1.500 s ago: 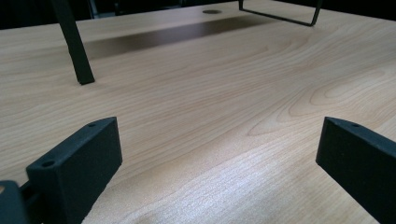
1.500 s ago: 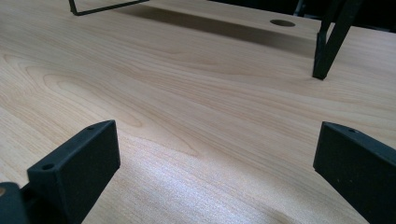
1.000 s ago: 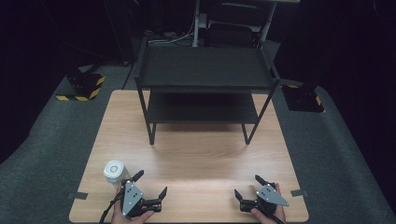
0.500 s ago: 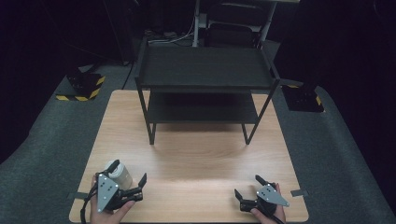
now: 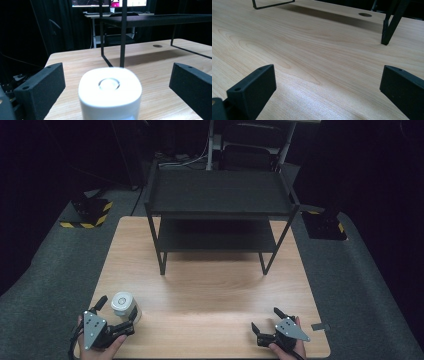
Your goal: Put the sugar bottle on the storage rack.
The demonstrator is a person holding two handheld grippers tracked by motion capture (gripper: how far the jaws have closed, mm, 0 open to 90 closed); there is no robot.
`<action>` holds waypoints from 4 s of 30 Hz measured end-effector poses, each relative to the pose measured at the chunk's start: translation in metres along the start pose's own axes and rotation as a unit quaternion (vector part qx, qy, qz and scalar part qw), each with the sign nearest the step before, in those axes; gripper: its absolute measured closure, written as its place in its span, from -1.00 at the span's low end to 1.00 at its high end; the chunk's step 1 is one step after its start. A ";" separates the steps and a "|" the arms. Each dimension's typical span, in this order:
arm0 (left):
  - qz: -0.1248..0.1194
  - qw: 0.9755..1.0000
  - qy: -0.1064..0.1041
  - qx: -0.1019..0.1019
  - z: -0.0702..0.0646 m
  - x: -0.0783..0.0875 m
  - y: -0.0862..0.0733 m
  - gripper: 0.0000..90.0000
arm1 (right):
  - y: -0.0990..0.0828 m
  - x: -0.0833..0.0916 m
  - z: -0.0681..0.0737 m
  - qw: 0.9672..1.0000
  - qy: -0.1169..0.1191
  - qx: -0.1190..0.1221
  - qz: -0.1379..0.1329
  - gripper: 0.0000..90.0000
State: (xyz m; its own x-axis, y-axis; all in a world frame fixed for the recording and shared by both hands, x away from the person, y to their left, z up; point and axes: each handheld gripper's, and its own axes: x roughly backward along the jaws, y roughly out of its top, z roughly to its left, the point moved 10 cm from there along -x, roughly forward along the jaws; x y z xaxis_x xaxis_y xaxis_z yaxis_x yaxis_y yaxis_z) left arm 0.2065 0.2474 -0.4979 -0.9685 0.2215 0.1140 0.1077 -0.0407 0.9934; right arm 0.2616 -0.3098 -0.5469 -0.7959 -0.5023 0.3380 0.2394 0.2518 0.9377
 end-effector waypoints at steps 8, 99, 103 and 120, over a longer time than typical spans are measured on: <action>0.006 1.000 0.002 0.004 -0.002 -0.003 -0.024 -0.97 | 0.000 0.000 0.000 1.000 0.001 -0.001 0.000 -0.99; -0.002 0.995 -0.097 0.002 -0.099 -0.143 0.132 -0.30 | -0.002 0.002 -0.002 1.000 0.006 -0.005 -0.012 -0.99; -0.008 0.996 -0.094 0.001 -0.100 -0.150 0.144 -0.30 | -0.002 0.002 -0.002 1.000 0.007 -0.005 -0.013 -0.99; -0.005 0.997 -0.077 -0.004 -0.106 -0.189 0.167 -0.30 | -0.003 0.003 -0.002 1.000 0.010 -0.003 -0.015 -0.99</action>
State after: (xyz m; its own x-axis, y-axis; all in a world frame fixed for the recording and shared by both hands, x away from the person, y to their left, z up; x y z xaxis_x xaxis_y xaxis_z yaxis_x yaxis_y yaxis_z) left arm 0.3832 0.0953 -0.3553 -0.9238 0.3681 0.1056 0.0958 -0.0449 0.9944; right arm 0.2601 -0.3138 -0.5484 -0.7918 -0.5257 0.3109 0.2189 0.2310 0.9480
